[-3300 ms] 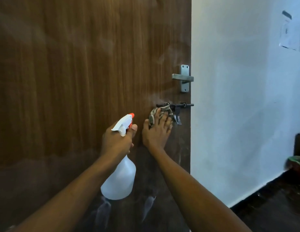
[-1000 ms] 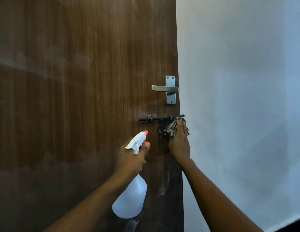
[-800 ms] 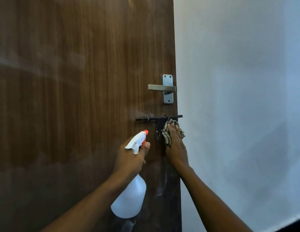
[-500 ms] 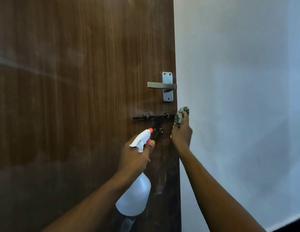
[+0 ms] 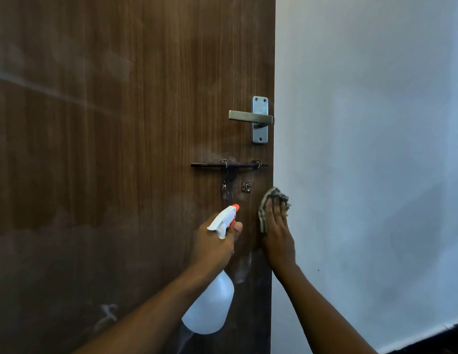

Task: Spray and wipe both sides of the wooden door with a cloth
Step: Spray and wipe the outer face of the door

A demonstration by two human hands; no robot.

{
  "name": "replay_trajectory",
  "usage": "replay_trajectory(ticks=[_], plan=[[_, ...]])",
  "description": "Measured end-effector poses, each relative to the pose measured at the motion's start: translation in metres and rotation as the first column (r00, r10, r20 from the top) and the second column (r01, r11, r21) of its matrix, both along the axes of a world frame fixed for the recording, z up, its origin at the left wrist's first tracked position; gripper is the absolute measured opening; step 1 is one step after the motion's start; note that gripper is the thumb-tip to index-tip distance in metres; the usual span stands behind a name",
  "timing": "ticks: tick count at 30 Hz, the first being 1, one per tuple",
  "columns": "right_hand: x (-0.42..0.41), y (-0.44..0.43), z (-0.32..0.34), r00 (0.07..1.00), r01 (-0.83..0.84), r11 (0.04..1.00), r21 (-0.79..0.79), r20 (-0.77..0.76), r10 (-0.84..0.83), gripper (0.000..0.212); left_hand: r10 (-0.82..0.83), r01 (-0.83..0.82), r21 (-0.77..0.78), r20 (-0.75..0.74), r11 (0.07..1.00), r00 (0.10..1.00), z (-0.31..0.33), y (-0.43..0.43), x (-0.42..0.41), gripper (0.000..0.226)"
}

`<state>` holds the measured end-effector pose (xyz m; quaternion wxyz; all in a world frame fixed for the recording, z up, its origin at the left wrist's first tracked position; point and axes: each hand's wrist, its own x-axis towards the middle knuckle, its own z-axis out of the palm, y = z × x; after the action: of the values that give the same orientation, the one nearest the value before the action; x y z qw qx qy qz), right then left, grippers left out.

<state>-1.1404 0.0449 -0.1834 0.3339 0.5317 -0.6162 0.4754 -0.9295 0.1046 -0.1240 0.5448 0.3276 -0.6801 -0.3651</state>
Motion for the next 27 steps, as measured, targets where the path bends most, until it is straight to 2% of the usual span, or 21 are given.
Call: replay_trajectory(ticks=[2, 5, 8, 9, 13, 15, 18, 20, 21, 23, 25, 27], plan=[[0.026, -0.017, 0.015, 0.999, -0.041, 0.999, -0.024, 0.031, 0.042, 0.080, 0.008, -0.008, 0.028, -0.004, 1.000, 1.000, -0.006, 0.000, 0.000, 0.046], [0.053, -0.028, 0.004, 0.996, -0.066, 0.997, -0.032, -0.062, 0.063, 0.076, -0.016, 0.019, 0.062, -0.042, 0.998, 0.999, -0.012, 0.000, 0.004, 0.047], [0.029, -0.011, -0.010, 0.986, -0.064, 0.998, -0.003, -0.157, 0.063, 0.075, -0.011, 0.023, 0.123, -0.097, 0.992, 0.995, -0.013, 0.000, 0.009, 0.072], [0.021, -0.007, -0.007, 0.987, -0.049, 0.999, 0.018, -0.153, 0.052, 0.075, -0.021, 0.032, 0.123, -0.096, 0.992, 0.995, -0.014, -0.001, 0.011, 0.071], [0.021, -0.009, 0.041, 0.999, 0.027, 1.000, 0.009, 0.024, -0.027, 0.084, -0.014, 0.018, 0.103, -0.038, 0.995, 0.999, -0.014, -0.007, 0.016, 0.043], [0.017, -0.006, 0.059, 0.997, 0.053, 0.999, 0.006, -0.055, -0.053, 0.090, -0.024, 0.029, 0.119, -0.047, 0.992, 0.999, -0.015, -0.010, 0.018, 0.044], [0.000, 0.002, 0.064, 0.956, 0.103, 0.994, 0.031, -0.279, -0.090, 0.090, -0.034, 0.041, 0.126, -0.059, 0.991, 0.998, -0.013, -0.011, 0.021, 0.042], [-0.009, 0.008, 0.058, 0.909, 0.136, 0.990, 0.040, -0.403, -0.109, 0.091, -0.032, 0.040, 0.111, -0.074, 0.993, 0.997, -0.012, -0.014, 0.020, 0.041], [-0.012, 0.009, 0.053, 0.905, 0.148, 0.988, 0.043, -0.409, -0.118, 0.092, -0.035, 0.043, 0.110, -0.080, 0.993, 0.996, -0.012, -0.013, 0.018, 0.044], [-0.008, 0.008, 0.030, 0.941, 0.141, 0.989, 0.034, -0.315, -0.124, 0.093, -0.054, 0.068, 0.129, -0.108, 0.989, 0.993, -0.014, -0.011, 0.014, 0.054], [0.007, 0.005, -0.013, 0.967, 0.087, 0.996, 0.036, -0.243, -0.076, 0.094, -0.049, 0.058, 0.123, -0.072, 0.991, 0.996, -0.020, -0.010, 0.014, 0.046], [0.016, 0.004, -0.065, 0.955, 0.028, 0.996, 0.083, -0.296, -0.002, 0.095, -0.025, 0.029, 0.112, -0.035, 0.993, 0.999, -0.029, -0.010, 0.014, 0.035]])
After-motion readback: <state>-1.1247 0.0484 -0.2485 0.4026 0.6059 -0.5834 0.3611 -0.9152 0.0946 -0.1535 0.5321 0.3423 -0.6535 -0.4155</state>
